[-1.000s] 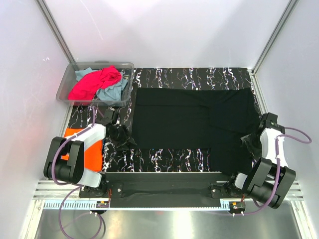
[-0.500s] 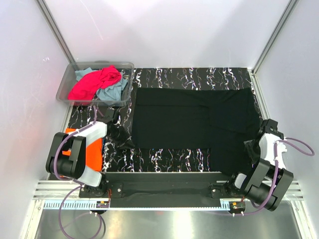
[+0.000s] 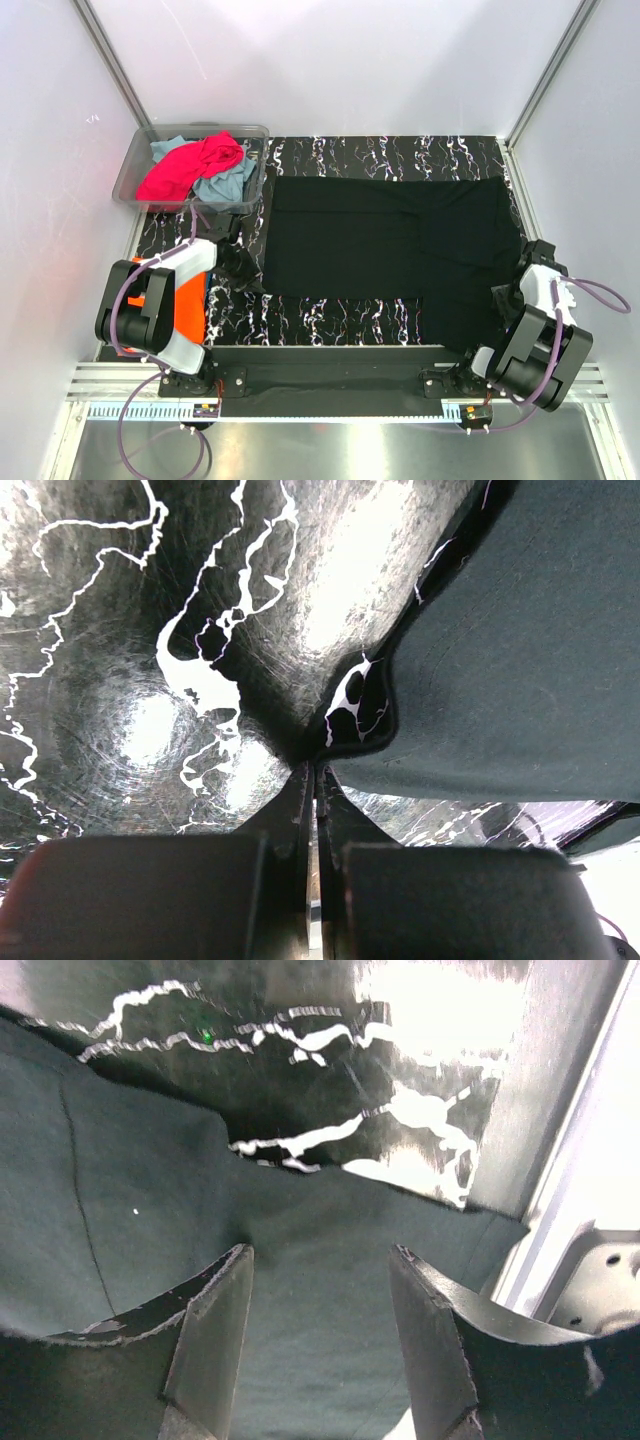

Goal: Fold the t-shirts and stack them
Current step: Fold the tshirt

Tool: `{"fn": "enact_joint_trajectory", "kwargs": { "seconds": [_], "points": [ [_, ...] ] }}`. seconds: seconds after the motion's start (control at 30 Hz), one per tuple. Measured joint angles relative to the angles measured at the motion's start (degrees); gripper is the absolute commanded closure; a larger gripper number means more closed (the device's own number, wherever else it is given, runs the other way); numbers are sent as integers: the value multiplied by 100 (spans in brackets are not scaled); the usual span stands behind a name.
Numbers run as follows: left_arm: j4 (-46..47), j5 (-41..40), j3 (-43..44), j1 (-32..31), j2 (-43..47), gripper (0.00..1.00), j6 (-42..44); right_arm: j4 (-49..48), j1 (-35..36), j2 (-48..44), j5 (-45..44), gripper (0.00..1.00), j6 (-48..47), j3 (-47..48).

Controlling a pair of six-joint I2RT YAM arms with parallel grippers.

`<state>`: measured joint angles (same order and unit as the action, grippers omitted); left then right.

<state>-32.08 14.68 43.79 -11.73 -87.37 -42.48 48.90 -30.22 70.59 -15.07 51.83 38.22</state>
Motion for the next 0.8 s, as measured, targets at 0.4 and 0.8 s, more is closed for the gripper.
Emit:
{"fn": "enact_joint_trajectory", "kwargs": {
  "seconds": [0.4,0.8],
  "points": [
    [-118,-81,0,0,98,100,48,-623,-11,785,-144,53,-221,175],
    [-166,-170,-2,0,560,100,55,-656,-15,756,-146,100,-396,208]
  ]
}}
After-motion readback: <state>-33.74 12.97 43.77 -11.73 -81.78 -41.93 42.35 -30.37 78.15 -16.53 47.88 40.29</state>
